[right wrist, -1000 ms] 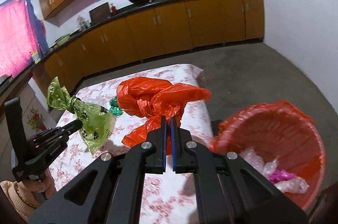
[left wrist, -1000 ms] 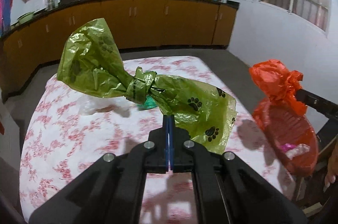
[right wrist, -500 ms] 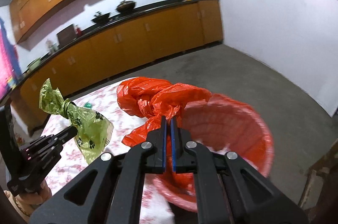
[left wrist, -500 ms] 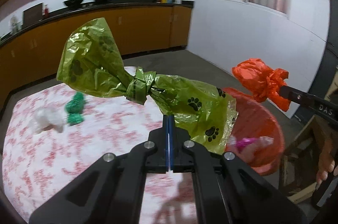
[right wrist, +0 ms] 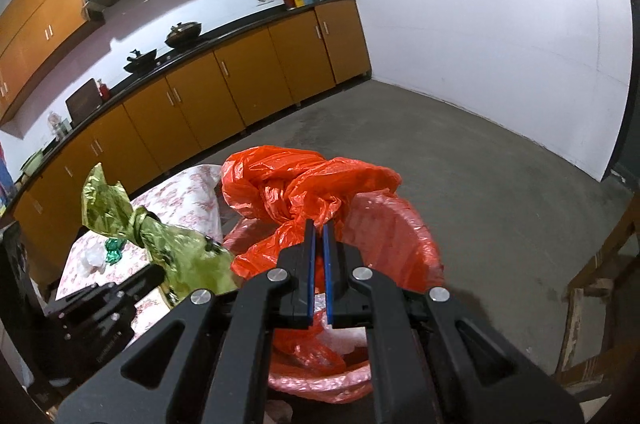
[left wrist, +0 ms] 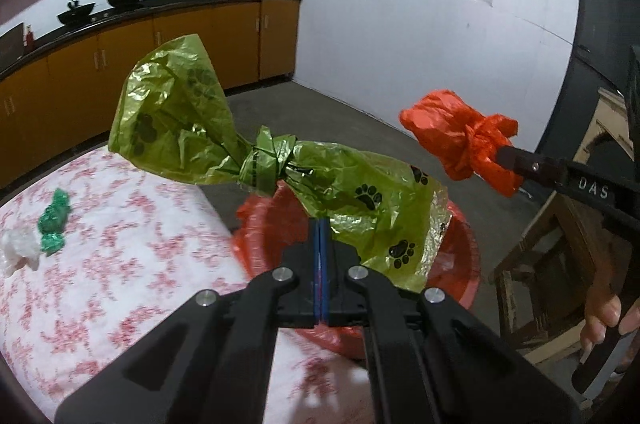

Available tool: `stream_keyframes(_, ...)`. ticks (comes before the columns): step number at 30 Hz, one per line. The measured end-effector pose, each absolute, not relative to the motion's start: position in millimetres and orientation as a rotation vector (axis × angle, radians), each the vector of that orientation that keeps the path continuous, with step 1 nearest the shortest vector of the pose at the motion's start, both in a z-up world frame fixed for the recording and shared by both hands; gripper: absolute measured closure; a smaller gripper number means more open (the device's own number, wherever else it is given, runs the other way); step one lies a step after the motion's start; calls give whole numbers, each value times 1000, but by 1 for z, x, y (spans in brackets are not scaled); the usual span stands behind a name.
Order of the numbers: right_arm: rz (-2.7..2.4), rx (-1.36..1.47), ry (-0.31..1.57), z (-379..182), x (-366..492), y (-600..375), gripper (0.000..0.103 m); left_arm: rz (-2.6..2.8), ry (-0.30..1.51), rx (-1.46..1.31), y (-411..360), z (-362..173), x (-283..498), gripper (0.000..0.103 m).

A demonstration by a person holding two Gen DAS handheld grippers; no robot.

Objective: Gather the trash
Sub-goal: 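Carry orange-red and green paw-print bags over the red basket and open both tools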

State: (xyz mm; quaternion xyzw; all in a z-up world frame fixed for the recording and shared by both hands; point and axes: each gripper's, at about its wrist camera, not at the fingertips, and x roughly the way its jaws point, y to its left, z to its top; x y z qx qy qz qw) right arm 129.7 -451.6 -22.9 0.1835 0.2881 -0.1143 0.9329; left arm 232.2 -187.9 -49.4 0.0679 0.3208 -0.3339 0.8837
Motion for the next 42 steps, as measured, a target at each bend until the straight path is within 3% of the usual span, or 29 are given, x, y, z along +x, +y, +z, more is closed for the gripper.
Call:
stream_keyframes(11, -260, 412, 597, -29, 135, -462, 98, -751, 725, 180, -219, -73, 240, 99)
stream_keyframes(14, -255, 421, 604, -30, 140, -464, 86, -751, 737, 185, -220, -79, 241, 95)
stream_keyframes(16, -259, 419, 606, -32, 140, -465, 68, -744, 747, 184, -218, -83, 243, 87)
stream_keyframes(28, -260, 367, 613, -29, 147, -455, 66, -588, 741, 113, -162, -85, 264, 69)
stream_keyframes(33, -237, 296, 597, -22, 153, -434, 47, -512, 715, 106, -134, -81, 270, 64)
stream_keyframes(42, -99, 193, 599, -13, 184, -379, 45, -286, 667, 78, -53, -76, 279, 51)
